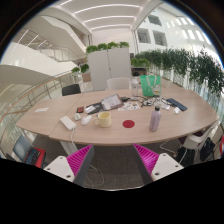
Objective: Pour water
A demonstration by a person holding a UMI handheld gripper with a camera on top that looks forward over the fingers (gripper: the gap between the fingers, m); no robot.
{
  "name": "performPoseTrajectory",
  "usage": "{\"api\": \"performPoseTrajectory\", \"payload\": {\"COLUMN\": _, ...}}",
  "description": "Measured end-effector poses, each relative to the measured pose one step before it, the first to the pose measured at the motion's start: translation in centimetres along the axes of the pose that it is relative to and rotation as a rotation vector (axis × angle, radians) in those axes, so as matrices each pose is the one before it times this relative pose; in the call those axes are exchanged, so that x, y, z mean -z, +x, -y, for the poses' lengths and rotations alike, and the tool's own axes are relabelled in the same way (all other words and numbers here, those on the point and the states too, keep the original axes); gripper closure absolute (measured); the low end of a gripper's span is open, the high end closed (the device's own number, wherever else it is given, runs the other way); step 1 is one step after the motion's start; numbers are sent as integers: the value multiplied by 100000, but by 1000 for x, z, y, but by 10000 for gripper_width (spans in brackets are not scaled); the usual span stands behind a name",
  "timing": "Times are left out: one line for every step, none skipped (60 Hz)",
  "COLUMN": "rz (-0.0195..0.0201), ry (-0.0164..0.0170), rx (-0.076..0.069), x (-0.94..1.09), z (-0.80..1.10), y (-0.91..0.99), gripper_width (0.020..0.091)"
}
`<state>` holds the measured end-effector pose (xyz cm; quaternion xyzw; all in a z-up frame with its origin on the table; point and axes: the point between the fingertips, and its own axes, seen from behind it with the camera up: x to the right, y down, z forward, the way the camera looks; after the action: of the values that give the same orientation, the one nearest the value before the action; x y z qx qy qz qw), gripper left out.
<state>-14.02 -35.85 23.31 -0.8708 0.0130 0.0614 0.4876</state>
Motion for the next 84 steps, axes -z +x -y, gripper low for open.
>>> {"api": "performPoseTrajectory", "payload": {"rz": -569, "ry": 174, "rx": -252, "x": 42, "z": -360, "y": -603, "gripper_width": 278}}
{"api": "performPoseTrajectory", "payload": {"rz": -478, "ry": 61, "rx": -255, "x": 20, "z": -254, "y": -350, "gripper_width": 276}}
{"api": "performPoseTrajectory", "payload": {"rz": 2, "ry": -175, "rx": -187, "x": -985, "z": 556, "y": 1712, "gripper_width": 277}}
{"api": "performPoseTrajectory", "payload": {"rz": -303, "ry": -183, "rx": -33, "x": 54, "z": -219, "y": -290, "gripper_width": 278}}
{"api": "performPoseTrajectory", "payload": {"rz": -342, "ry": -161, "rx": 41, "x": 118, "z": -198, "y": -237, "gripper_width": 277}}
{"api": "performPoseTrajectory", "payload": {"rz": -44, "ry": 55, "rx": 152, "x": -700, "z": 310, "y": 1147, "gripper_width": 277}}
{"api": "performPoseTrajectory", "payload": {"rz": -880, "ry": 126, "rx": 196, "x": 1430, "z": -411, "y": -1136, "gripper_width": 279}}
{"api": "performPoseTrajectory", "payload": {"rz": -532, "ry": 219, "rx": 194, "x": 34, "z": -48, "y": 93, "gripper_width": 277}}
{"api": "performPoseTrajectory", "payload": {"rz": -607, "ry": 146, "rx": 222, "x": -44, "z": -120, "y": 112, "gripper_width": 277}}
{"api": "performPoseTrajectory", "payload": {"rz": -725, "ry": 108, "rx": 166, "x": -57, "z": -102, "y": 185, "gripper_width": 281}}
{"api": "performPoseTrajectory", "payload": {"rz": -710, "ry": 131, "rx": 66, "x": -73, "z": -95, "y": 218, "gripper_width": 280}}
{"api": "performPoseTrajectory", "payload": {"rz": -699, "ry": 161, "rx": 1, "x": -81, "z": -69, "y": 258, "gripper_width": 280}}
{"api": "performPoseTrajectory", "payload": {"rz": -513, "ry": 129, "rx": 22, "x": -1107, "z": 209, "y": 930, "gripper_width": 280}}
{"api": "performPoseTrajectory", "payload": {"rz": -666, "ry": 362, "rx": -157, "x": 137, "z": -280, "y": 318, "gripper_width": 282}}
{"api": "performPoseTrajectory", "payload": {"rz": -685, "ry": 238, "rx": -161, "x": -208, "z": -85, "y": 360, "gripper_width": 281}}
{"api": "performPoseTrajectory", "payload": {"rz": -632, "ry": 276, "rx": -96, "x": -270, "z": -101, "y": 453, "gripper_width": 279}}
{"api": "performPoseTrajectory", "payload": {"rz": -628, "ry": 345, "rx": -88, "x": -294, "z": -77, "y": 513, "gripper_width": 279}}
{"api": "performPoseTrajectory", "payload": {"rz": -585, "ry": 528, "rx": -5, "x": -327, "z": -31, "y": 585, "gripper_width": 281}}
{"api": "performPoseTrajectory", "payload": {"rz": -575, "ry": 445, "rx": 112, "x": -619, "z": 364, "y": 816, "gripper_width": 281}}
{"api": "performPoseTrajectory", "payload": {"rz": -586, "ry": 987, "rx": 322, "x": -584, "z": -260, "y": 734, "gripper_width": 280}}
{"api": "performPoseTrajectory", "payload": {"rz": -597, "ry": 1032, "rx": 477, "x": -425, "z": -1, "y": 692, "gripper_width": 278}}
{"api": "performPoseTrajectory", "payload": {"rz": -721, "ry": 1230, "rx": 661, "x": -477, "z": 42, "y": 767, "gripper_width": 279}}
{"api": "performPoseTrajectory", "payload": {"rz": -866, "ry": 1107, "rx": 719, "x": -394, "z": 283, "y": 793, "gripper_width": 277}}
{"api": "performPoseTrajectory", "payload": {"rz": -807, "ry": 1269, "rx": 844, "x": -585, "z": 7, "y": 875, "gripper_width": 279}}
{"api": "performPoseTrajectory", "payload": {"rz": -901, "ry": 1306, "rx": 791, "x": -649, "z": -6, "y": 913, "gripper_width": 277}}
{"api": "performPoseTrajectory", "payload": {"rz": -934, "ry": 1165, "rx": 581, "x": -558, "z": 166, "y": 1051, "gripper_width": 278}}
{"api": "performPoseTrajectory", "payload": {"rz": -1165, "ry": 1443, "rx": 248, "x": -1035, "z": -270, "y": 1009, "gripper_width": 279}}
{"api": "performPoseTrajectory", "payload": {"rz": -1325, "ry": 1294, "rx": -134, "x": -793, "z": -78, "y": 1053, "gripper_width": 279}}
{"api": "performPoseTrajectory", "payload": {"rz": -1288, "ry": 1265, "rx": -476, "x": -838, "z": -40, "y": 998, "gripper_width": 276}}
{"api": "performPoseTrajectory", "payload": {"rz": -1079, "ry": 1135, "rx": -663, "x": -571, "z": 138, "y": 960, "gripper_width": 272}}
{"api": "performPoseTrajectory", "payload": {"rz": -724, "ry": 1110, "rx": -839, "x": -988, "z": -56, "y": 867, "gripper_width": 266}}
{"api": "performPoseTrajectory", "payload": {"rz": -487, "ry": 963, "rx": -751, "x": -980, "z": -83, "y": 820, "gripper_width": 267}}
{"api": "performPoseTrajectory", "payload": {"rz": -437, "ry": 846, "rx": -585, "x": -1028, "z": -88, "y": 834, "gripper_width": 267}}
{"api": "performPoseTrajectory", "payload": {"rz": -355, "ry": 752, "rx": -319, "x": -824, "z": 27, "y": 973, "gripper_width": 268}}
{"api": "performPoseTrajectory", "payload": {"rz": -354, "ry": 699, "rx": -329, "x": -1436, "z": -141, "y": 546, "gripper_width": 268}}
{"api": "performPoseTrajectory", "payload": {"rz": -475, "ry": 785, "rx": -251, "x": -1104, "z": -135, "y": 742, "gripper_width": 268}}
{"api": "performPoseTrajectory", "payload": {"rz": -573, "ry": 665, "rx": -192, "x": -1084, "z": -129, "y": 757, "gripper_width": 271}}
{"api": "performPoseTrajectory", "payload": {"rz": -599, "ry": 566, "rx": -277, "x": -737, "z": -112, "y": 881, "gripper_width": 275}}
{"api": "performPoseTrajectory", "payload": {"rz": -549, "ry": 415, "rx": -208, "x": -1096, "z": -151, "y": 646, "gripper_width": 275}}
{"api": "performPoseTrajectory", "payload": {"rz": -271, "ry": 549, "rx": -110, "x": -1043, "z": -274, "y": 631, "gripper_width": 275}}
{"api": "performPoseTrajectory", "payload": {"rz": 13, "ry": 168, "rx": -59, "x": -1344, "z": 141, "y": 150, "gripper_width": 274}}
{"api": "performPoseTrajectory", "payload": {"rz": 409, "ry": 263, "rx": 6, "x": -1114, "z": -77, "y": 204, "gripper_width": 276}}
{"api": "performPoseTrajectory", "payload": {"rz": 749, "ry": 195, "rx": 157, "x": -1122, "z": -65, "y": 44, "gripper_width": 273}}
{"api": "performPoseTrajectory", "payload": {"rz": 1022, "ry": 201, "rx": 339, "x": -1110, "z": -63, "y": 5, "gripper_width": 277}}
{"api": "performPoseTrajectory", "payload": {"rz": 1175, "ry": 541, "rx": 464, "x": -901, "z": -248, "y": 168, "gripper_width": 275}}
{"api": "performPoseTrajectory", "payload": {"rz": 1169, "ry": 509, "rx": 740, "x": -1091, "z": 27, "y": -83, "gripper_width": 275}}
{"api": "performPoseTrajectory", "payload": {"rz": 1012, "ry": 468, "rx": 917, "x": -1082, "z": 0, "y": -61, "gripper_width": 278}}
{"api": "performPoseTrajectory", "payload": {"rz": 750, "ry": 387, "rx": 865, "x": -1001, "z": -11, "y": -53, "gripper_width": 277}}
{"api": "performPoseTrajectory", "payload": {"rz": 538, "ry": 377, "rx": 767, "x": -1001, "z": -7, "y": -28, "gripper_width": 277}}
{"api": "performPoseTrajectory", "payload": {"rz": 181, "ry": 432, "rx": 490, "x": -1162, "z": -79, "y": -60, "gripper_width": 274}}
{"api": "performPoseTrajectory", "payload": {"rz": -145, "ry": 220, "rx": 538, "x": -691, "z": 119, "y": 40, "gripper_width": 274}}
{"api": "performPoseTrajectory", "payload": {"rz": -268, "ry": 369, "rx": 412, "x": -880, "z": -13, "y": 55, "gripper_width": 273}}
{"api": "performPoseTrajectory", "payload": {"rz": -41, "ry": 306, "rx": 273, "x": -857, "z": -4, "y": 35, "gripper_width": 276}}
{"api": "performPoseTrajectory", "payload": {"rz": -28, "ry": 279, "rx": 82, "x": -851, "z": -23, "y": 38, "gripper_width": 275}}
{"api": "performPoseTrajectory", "payload": {"rz": -37, "ry": 294, "rx": -93, "x": -803, "z": -7, "y": 51, "gripper_width": 274}}
{"api": "performPoseTrajectory", "payload": {"rz": -14, "ry": 339, "rx": -197, "x": -773, "z": 35, "y": 54, "gripper_width": 274}}
{"api": "performPoseTrajectory", "payload": {"rz": 228, "ry": 556, "rx": -247, "x": -952, "z": -27, "y": 11, "gripper_width": 274}}
{"api": "performPoseTrajectory", "payload": {"rz": 172, "ry": 614, "rx": -349, "x": -1122, "z": 88, "y": 71, "gripper_width": 273}}
{"api": "performPoseTrajectory", "payload": {"rz": 107, "ry": 629, "rx": -526, "x": -42, "z": 211, "y": -124, "gripper_width": 274}}
{"api": "performPoseTrajectory", "payload": {"rz": 236, "ry": 756, "rx": -599, "x": -486, "z": 155, "y": -25, "gripper_width": 274}}
{"api": "performPoseTrajectory", "payload": {"rz": 335, "ry": 780, "rx": -502, "x": -431, "z": 202, "y": -34, "gripper_width": 273}}
{"api": "performPoseTrajectory", "payload": {"rz": 465, "ry": 686, "rx": -395, "x": -451, "z": 165, "y": -135, "gripper_width": 277}}
{"api": "performPoseTrajectory", "payload": {"rz": 635, "ry": 567, "rx": -267, "x": -1036, "z": 53, "y": -35, "gripper_width": 287}}
{"api": "performPoseTrajectory", "payload": {"rz": 639, "ry": 265, "rx": -33, "x": -584, "z": -134, "y": -330, "gripper_width": 322}}
{"api": "performPoseTrajectory", "payload": {"rz": 819, "ry": -493, "rx": 501, "x": -83, "z": 40, "y": -160, "gripper_width": 400}}
{"api": "performPoseTrajectory", "payload": {"rz": 740, "ry": -1207, "rx": 699, "x": -382, "z": -265, "y": -121, "gripper_width": 584}}
{"api": "performPoseTrajectory", "payload": {"rz": -318, "ry": 226, "rx": 286, "x": 55, "z": 167, "y": 164, "gripper_width": 596}}
{"api": "performPoseTrajectory", "payload": {"rz": -979, "ry": 1093, "rx": -715, "x": -169, "z": 216, "y": 141, "gripper_width": 597}}
{"api": "performPoseTrajectory", "payload": {"rz": -1312, "ry": 53, "rx": -445, "x": -97, "z": -76, "y": 254, "gripper_width": 596}}
{"api": "performPoseTrajectory", "payload": {"rz": -900, "ry": 753, "rx": -124, "x": -60, "z": 52, "y": 177, "gripper_width": 599}}
{"api": "performPoseTrajectory", "payload": {"rz": -490, "ry": 1411, "rx": 233, "x": -14, "z": 157, "y": 45, "gripper_width": 603}}
{"api": "performPoseTrajectory", "payload": {"rz": 268, "ry": 1343, "rx": 564, "x": 33, "z": -373, "y": -106, "gripper_width": 603}}
{"api": "performPoseTrajectory", "payload": {"rz": -197, "ry": 1265, "rx": 331, "x": -585, "z": 341, "y": -138, "gripper_width": 605}}
{"api": "performPoseTrajectory", "payload": {"rz": 8, "ry": 921, "rx": -204, "x": -75, "z": 122, "y": -39, "gripper_width": 626}}
{"api": "performPoseTrajectory", "payload": {"rz": -23, "ry": 396, "rx": -912, "x": -49, "z": 25, "y": -43, "gripper_width": 629}}
{"api": "performPoseTrajectory", "payload": {"rz": -158, "ry": 1, "rx": -1605, "x": -12, "z": 35, "y": -13, "gripper_width": 630}}
{"api": "performPoseTrajectory", "payload": {"rz": -398, "ry": -242, "rx": -1450, "x": -44, "z": -27, "y": 43, "gripper_width": 628}}
{"api": "performPoseTrajectory", "payload": {"rz": -675, "ry": -304, "rx": -518, "x": -49, "z": -16, "y": 61, "gripper_width": 631}}
{"api": "performPoseTrajectory", "payload": {"rz": -591, "ry": -414, "rx": 270, "x": -66, "z": -45, "y": 15, "gripper_width": 631}}
{"api": "performPoseTrajectory", "payload": {"rz": -265, "ry": 125, "rx": 751, "x": 376, "z": -299, "y": 109, "gripper_width": 630}}
{"api": "performPoseTrajectory", "payload": {"rz": -993, "ry": -216, "rx": 417, "x": -239, "z": -37, "y": -80, "gripper_width": 630}}
{"api": "performPoseTrajectory", "payload": {"rz": -661, "ry": -328, "rx": -322, "x": -59, "z": 43, "y": 0, "gripper_width": 630}}
{"api": "performPoseTrajectory", "payload": {"rz": -696, "ry": -430, "rx": -640, "x": -86, "z": 19, "y": 40, "gripper_width": 643}}
{"api": "performPoseTrajectory", "payload": {"rz": -652, "ry": -715, "rx": -528, "x": -65, "z": -37, "y": 45, "gripper_width": 649}}
